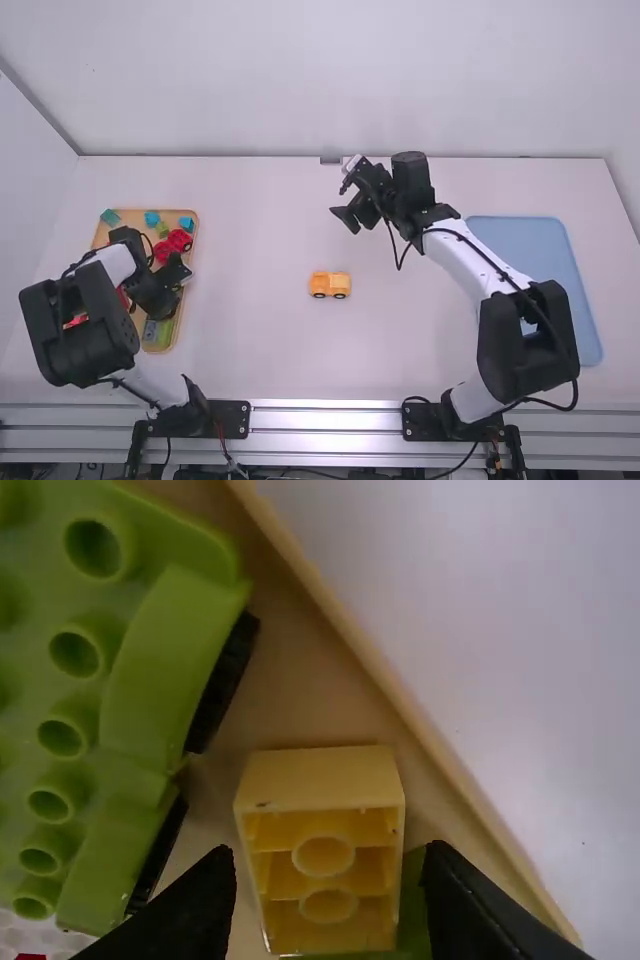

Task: Assemble lego blocks to make yellow taxi

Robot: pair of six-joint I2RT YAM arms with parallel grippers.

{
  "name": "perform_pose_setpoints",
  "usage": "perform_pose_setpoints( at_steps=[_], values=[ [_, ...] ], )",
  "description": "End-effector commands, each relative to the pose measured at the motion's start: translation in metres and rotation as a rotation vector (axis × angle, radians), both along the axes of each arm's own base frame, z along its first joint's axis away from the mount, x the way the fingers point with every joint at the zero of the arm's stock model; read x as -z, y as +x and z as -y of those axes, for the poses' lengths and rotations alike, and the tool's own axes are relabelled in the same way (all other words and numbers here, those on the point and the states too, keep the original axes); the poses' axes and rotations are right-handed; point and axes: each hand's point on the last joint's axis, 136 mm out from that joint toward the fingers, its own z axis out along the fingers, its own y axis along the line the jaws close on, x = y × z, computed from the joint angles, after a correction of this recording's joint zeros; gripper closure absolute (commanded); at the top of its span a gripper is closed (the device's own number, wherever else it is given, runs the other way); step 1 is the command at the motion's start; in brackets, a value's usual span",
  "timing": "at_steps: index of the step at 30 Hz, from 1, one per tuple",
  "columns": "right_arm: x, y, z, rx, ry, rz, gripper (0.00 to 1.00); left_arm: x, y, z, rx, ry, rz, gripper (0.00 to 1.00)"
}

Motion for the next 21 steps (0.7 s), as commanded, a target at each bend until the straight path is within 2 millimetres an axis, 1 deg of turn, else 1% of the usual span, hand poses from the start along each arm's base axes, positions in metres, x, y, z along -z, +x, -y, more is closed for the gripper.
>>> perform_pose_setpoints(
  at_steps=[1,5,7,9,10,11,12,13,15,18,21],
  values=[
    [-0.0165,0.0028,-0.0032,-0.012,0.027,0.027,0.02,0.0076,-0.0128,0.0027,-0.013,-0.007,-0.040,0.48],
    [-0.0163,0.0027,-0.0032,-0.012,0.027,0.026,0.02,0.0118,-0.0152,0.0037,-0.010,-0.005,-0.039,0.48],
    [-0.0165,0.0021,-0.0045,-0.015,0.027,0.027,0.02,0.0124,-0.0164,0.0046,-0.005,-0.008,-0.043,0.49],
    [-0.0172,0.0002,-0.0090,-0.025,0.026,0.029,0.02,0.0124,-0.0155,0.0040,-0.005,-0.006,-0.039,0.51],
    [-0.0181,0.0001,-0.0100,-0.025,0.026,0.030,0.02,0.0120,-0.0152,0.0037,-0.006,-0.005,-0.039,0.55],
    [-0.0182,-0.0001,-0.0103,-0.026,0.026,0.030,0.02,0.0119,-0.0151,0.0036,-0.006,-0.005,-0.039,0.56],
    [-0.0190,-0.0005,-0.0120,-0.030,0.026,0.033,0.02,0.0115,-0.0148,0.0037,-0.006,-0.006,-0.038,0.60],
    [-0.0195,0.0002,-0.0114,-0.029,0.027,0.037,0.02,0.0113,-0.0148,0.0035,-0.010,-0.005,-0.039,0.62],
    [-0.0198,0.0002,-0.0116,-0.030,0.026,0.039,0.02,0.0114,-0.0147,0.0019,-0.014,0.004,-0.039,0.63],
    [-0.0194,0.0001,-0.0114,-0.030,0.026,0.037,0.02,0.0116,-0.0139,0.0014,-0.013,0.006,-0.035,0.68],
    [-0.0190,0.0000,-0.0110,-0.029,0.025,0.035,0.02,0.0114,-0.0124,-0.0012,-0.015,0.019,-0.030,0.70]
  ],
)
